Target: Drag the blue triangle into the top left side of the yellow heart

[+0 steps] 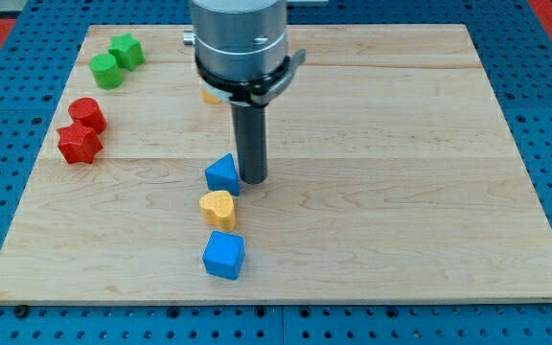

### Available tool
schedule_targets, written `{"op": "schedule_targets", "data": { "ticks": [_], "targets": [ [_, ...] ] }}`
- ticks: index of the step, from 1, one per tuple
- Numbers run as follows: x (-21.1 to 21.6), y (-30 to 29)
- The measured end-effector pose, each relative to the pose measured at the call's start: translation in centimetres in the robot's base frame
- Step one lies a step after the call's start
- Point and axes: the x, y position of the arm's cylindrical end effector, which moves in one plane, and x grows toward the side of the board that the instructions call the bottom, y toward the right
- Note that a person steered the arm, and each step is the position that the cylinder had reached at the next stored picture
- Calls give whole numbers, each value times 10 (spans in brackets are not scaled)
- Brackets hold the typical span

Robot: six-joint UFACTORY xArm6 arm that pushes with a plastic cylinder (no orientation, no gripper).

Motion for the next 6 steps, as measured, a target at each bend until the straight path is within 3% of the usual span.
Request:
{"op": "schedule_targets", "data": {
  "ticks": [3, 6],
  "targets": [
    [-25, -74],
    [7, -25]
  ]
}}
